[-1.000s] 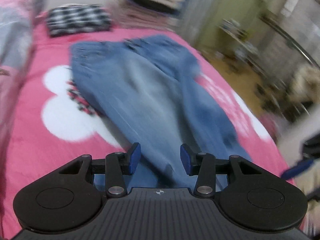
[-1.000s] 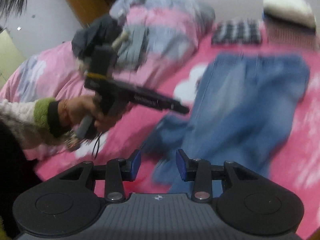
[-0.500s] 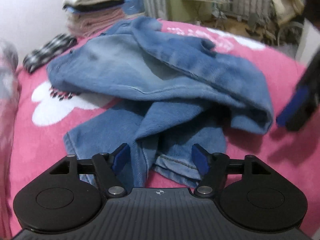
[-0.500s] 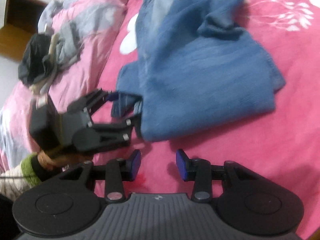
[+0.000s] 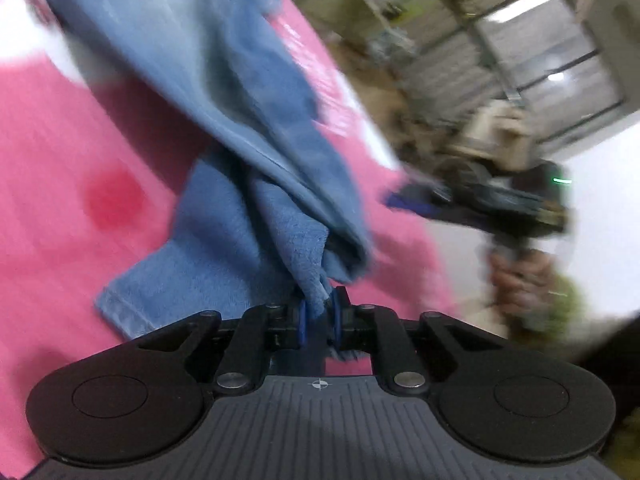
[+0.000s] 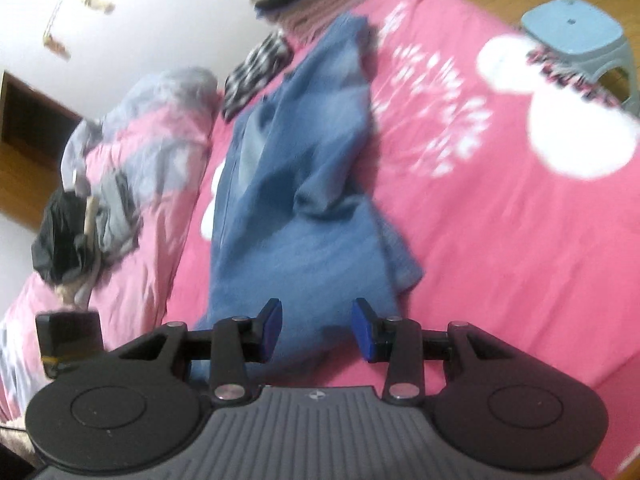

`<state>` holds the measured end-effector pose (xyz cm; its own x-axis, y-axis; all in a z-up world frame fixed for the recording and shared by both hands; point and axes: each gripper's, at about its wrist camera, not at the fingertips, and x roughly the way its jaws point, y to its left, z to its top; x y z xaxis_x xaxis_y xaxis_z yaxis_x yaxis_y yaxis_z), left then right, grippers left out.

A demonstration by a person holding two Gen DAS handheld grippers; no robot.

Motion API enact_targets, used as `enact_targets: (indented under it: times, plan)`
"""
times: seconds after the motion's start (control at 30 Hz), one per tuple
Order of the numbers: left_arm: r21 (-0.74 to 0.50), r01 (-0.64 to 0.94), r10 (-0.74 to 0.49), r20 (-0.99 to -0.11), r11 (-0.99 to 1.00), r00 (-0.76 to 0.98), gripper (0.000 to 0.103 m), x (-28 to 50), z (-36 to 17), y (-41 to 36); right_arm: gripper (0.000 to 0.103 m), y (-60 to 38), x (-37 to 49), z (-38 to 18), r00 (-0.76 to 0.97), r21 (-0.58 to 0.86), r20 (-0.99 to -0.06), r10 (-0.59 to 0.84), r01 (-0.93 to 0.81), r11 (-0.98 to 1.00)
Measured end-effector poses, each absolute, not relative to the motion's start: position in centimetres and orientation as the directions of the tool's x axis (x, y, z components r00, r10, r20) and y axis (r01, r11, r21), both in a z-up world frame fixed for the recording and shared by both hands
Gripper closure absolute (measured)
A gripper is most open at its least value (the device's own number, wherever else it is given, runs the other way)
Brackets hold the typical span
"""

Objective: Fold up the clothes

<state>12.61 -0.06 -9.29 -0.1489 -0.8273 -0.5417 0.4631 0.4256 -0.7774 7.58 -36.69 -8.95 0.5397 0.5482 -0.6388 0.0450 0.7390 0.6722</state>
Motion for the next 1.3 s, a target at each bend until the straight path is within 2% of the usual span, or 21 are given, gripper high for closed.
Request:
enact_targets:
  times: [0.07, 0.2, 0.27, 0.37, 0.4, 0.5, 0.53, 0.6, 0.83, 1.0, 1.13, 1.27, 1.3]
  plan:
    - [-0.859, 0.394, -0.862, -0.442, 0.327, -0.249, 0.093, 11.9, -9.4, -0.5, 0.061, -37.4, 7.7, -8.8, 0.562, 0.675, -0.628, 0.539, 0.049, 0.736]
    - [-0.924, 0.359, -0.847, -0.293, 0.131, -0.444, 0.093, 8.3, -9.7, -4.3, 0.061, -38.4, 8.1, -8.9, 0.583, 0.680, -0.615, 0.530, 0.053, 0.731]
    - [-0.925, 0.372, -0.811, -0.277, 0.079, -0.515, 0.093, 6.3, -10.1, -6.5, 0.061, -38.7, 8.3, -9.1, 0.589, 0.682, -0.611, 0.529, 0.053, 0.729]
    - [-0.863, 0.491, -0.734, -0.408, 0.118, -0.542, 0.090, 3.9, -11.0, -9.0, 0.062, -38.8, 8.4, -9.0, 0.591, 0.675, -0.611, 0.527, 0.042, 0.737]
    - [-0.852, 0.507, -0.713, -0.438, 0.134, -0.548, 0.086, 3.6, -11.4, -9.2, 0.062, -38.8, 8.3, -8.8, 0.589, 0.664, -0.616, 0.522, 0.032, 0.747]
    - [-0.834, 0.513, -0.694, -0.493, 0.204, -0.525, 0.052, 4.0, -12.1, -8.4, 0.061, -38.3, 8.1, -8.3, 0.577, 0.622, -0.634, 0.515, -0.016, 0.783]
    - [-0.828, 0.513, -0.697, -0.506, 0.227, -0.509, 0.046, 4.5, -12.1, -7.9, 0.061, -38.1, 7.9, -8.1, 0.569, 0.610, -0.638, 0.519, -0.038, 0.792]
    - [-0.816, 0.511, -0.707, -0.528, 0.269, -0.471, 0.043, 5.6, -12.0, -6.6, 0.062, -37.6, 7.5, -7.5, 0.552, 0.580, -0.646, 0.526, -0.093, 0.810]
    - [-0.801, 0.458, -0.791, -0.543, 0.387, -0.281, 0.041, 10.3, -10.1, -1.8, 0.061, -35.3, 5.7, -4.8, 0.489, 0.555, -0.625, 0.609, -0.271, 0.787]
    - [-0.702, 0.604, -0.776, -0.596, 0.377, -0.208, 0.035, 9.6, -9.6, -4.5, 0.062, -33.0, 4.5, -3.5, 0.412, 0.494, -0.664, 0.623, -0.383, 0.780]
    - [-0.603, 0.713, -0.760, -0.632, 0.357, -0.154, 0.035, 8.8, -9.3, -7.0, 0.062, -31.7, 3.1, -2.8, 0.386, 0.437, -0.695, 0.606, -0.442, 0.783]
    - [-0.490, 0.807, -0.746, -0.659, 0.331, -0.094, 0.039, 8.0, -9.1, -9.6, 0.071, -31.4, 2.5, -3.4, 0.400, 0.387, -0.729, 0.556, -0.430, 0.816]
    - [-0.459, 0.827, -0.743, -0.664, 0.323, -0.078, 0.046, 7.8, -9.0, -10.2, 0.082, -31.5, 2.4, -3.7, 0.407, 0.381, -0.734, 0.543, -0.415, 0.826]
